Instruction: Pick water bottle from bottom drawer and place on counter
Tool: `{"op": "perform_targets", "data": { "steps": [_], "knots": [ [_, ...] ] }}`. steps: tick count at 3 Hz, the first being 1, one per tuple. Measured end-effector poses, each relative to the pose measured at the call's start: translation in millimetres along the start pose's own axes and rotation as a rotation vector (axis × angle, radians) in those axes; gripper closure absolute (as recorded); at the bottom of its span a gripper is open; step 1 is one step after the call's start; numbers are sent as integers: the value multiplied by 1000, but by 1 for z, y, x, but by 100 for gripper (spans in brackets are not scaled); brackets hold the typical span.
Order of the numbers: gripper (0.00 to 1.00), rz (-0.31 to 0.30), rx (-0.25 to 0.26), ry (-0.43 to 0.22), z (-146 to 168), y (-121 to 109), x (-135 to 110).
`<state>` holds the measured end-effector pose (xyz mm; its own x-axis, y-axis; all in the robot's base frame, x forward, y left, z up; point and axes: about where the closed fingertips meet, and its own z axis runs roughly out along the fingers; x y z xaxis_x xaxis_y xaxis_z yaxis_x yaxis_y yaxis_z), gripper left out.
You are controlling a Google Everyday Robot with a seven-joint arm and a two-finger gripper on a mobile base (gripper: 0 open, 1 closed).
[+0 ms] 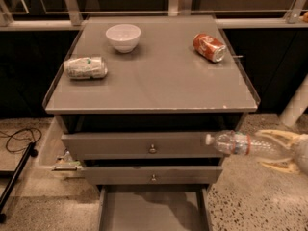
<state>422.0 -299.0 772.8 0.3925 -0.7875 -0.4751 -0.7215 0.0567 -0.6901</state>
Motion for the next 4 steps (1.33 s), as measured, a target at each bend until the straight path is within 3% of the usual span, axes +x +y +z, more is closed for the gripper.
{"op": "perform_targets", "data": {
  "steps": [1, 2, 3, 4],
  "knots": [
    [100, -67, -26, 4, -25, -46, -35],
    [100, -114, -37, -34, -51, -89, -69],
    [100, -114, -37, -34, -51, -90, -69],
    [100, -141, -44, -73, -36, -114, -67]
  ]
}}
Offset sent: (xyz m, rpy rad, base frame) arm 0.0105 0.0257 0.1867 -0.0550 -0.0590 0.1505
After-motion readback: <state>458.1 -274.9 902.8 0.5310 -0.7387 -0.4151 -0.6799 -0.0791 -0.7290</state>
